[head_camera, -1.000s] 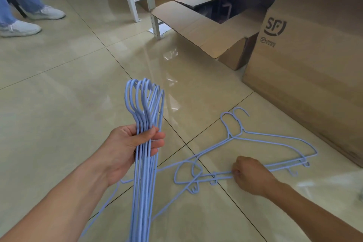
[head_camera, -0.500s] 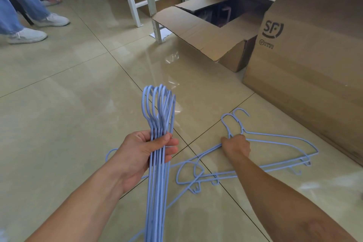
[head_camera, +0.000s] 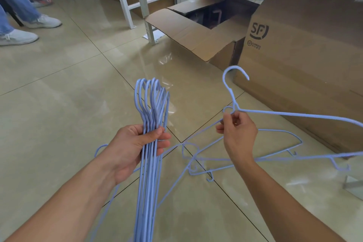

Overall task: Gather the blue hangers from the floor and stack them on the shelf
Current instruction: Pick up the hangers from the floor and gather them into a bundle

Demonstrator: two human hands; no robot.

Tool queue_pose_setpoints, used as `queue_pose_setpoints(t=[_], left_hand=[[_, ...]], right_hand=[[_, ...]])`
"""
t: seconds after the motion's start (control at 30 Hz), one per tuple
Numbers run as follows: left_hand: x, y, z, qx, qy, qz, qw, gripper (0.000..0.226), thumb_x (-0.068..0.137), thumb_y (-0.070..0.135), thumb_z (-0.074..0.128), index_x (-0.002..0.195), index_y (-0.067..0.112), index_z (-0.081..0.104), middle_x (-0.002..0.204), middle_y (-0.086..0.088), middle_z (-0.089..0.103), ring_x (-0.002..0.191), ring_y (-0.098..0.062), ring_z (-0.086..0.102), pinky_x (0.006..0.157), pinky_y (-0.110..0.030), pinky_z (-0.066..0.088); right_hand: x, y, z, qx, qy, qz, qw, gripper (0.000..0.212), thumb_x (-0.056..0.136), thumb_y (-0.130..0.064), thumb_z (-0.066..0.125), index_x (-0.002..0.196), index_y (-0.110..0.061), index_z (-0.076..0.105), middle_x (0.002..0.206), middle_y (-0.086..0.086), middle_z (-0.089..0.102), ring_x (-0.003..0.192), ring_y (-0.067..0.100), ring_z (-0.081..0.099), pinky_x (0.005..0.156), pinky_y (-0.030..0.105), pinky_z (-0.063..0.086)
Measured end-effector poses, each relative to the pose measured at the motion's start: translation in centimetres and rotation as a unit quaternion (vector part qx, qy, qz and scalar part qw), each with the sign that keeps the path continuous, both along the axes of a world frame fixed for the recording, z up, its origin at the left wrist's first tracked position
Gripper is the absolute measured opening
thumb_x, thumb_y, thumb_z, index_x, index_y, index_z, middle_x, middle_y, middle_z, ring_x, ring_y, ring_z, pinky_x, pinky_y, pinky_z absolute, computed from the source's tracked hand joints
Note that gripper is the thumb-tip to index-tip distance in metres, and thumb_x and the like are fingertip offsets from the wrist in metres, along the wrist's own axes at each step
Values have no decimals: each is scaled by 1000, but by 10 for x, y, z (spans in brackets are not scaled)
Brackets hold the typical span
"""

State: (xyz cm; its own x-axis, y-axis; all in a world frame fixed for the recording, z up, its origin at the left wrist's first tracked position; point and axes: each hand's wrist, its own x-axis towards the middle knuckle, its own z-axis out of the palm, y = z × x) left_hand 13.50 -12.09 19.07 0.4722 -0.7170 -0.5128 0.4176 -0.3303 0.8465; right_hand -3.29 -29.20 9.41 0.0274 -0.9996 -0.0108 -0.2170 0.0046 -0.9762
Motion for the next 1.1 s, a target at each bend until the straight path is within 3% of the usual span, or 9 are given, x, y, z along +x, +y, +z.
queue_pose_setpoints(t=[0.13,0.3,0.4,0.5,0.6,0.7,0.87,1.0,1.1], left_hand=[[-6,1,7,-10,3,0,1000,18,84,8,66,98,-2,70,94,-19,76,78,-24,75,64,-27,61],[-7,4,12,-16,1,-3,1000,19,85,9,66,100,-2,69,95,-19,76,83,-26,75,67,-28,61],[-8,5,17,-21,-2,0,1000,21,84,8,66,101,-3,69,96,-19,76,83,-26,75,64,-26,60],[-7,5,20,-30,-3,7,1000,23,85,8,66,104,-5,68,97,-21,75,82,-26,75,67,-28,61],[-9,5,20,-36,4,13,999,23,86,7,66,105,-6,67,98,-21,75,86,-27,75,70,-30,61],[-14,4,18,-45,23,17,999,23,86,6,65,106,-6,66,98,-20,75,89,-28,74,70,-30,61],[-20,5,18,-54,28,-10,998,19,86,6,64,102,-3,69,96,-17,75,87,-27,73,85,-40,56],[-21,8,21,-50,18,-26,998,24,89,8,61,106,-7,68,96,-25,67,85,-37,66,89,-50,54],[-22,12,21,-56,50,-16,997,30,88,9,61,110,-10,64,93,-24,67,82,-36,67,86,-56,54]], right_hand=[[-2,0,21,-34,-2,32,999,18,94,-25,62,79,-15,63,61,0,72,62,16,75,76,45,62],[-13,1,46,-114,-42,46,992,12,99,-18,61,88,-13,64,73,-1,75,72,14,77,79,40,62],[-18,6,69,-99,-70,113,986,14,101,-13,58,91,-6,64,76,6,75,76,21,78,77,38,63],[-24,15,97,-65,-84,215,971,19,102,-6,55,84,-2,61,72,16,73,67,26,76,66,35,64],[-24,30,118,-5,-55,349,935,22,101,-2,55,82,9,58,68,22,72,59,27,74,59,34,63],[-17,46,123,24,2,420,907,22,100,-4,57,83,11,58,67,22,71,57,27,72,58,36,62],[3,66,110,-15,89,471,877,20,99,-7,59,82,2,65,64,15,69,63,39,73,63,47,63],[18,78,102,-68,140,469,870,21,97,-11,57,83,-4,71,68,14,75,59,26,73,69,45,62],[23,84,97,-43,119,464,877,24,98,-16,54,84,-6,71,75,12,76,65,24,76,70,47,63]])
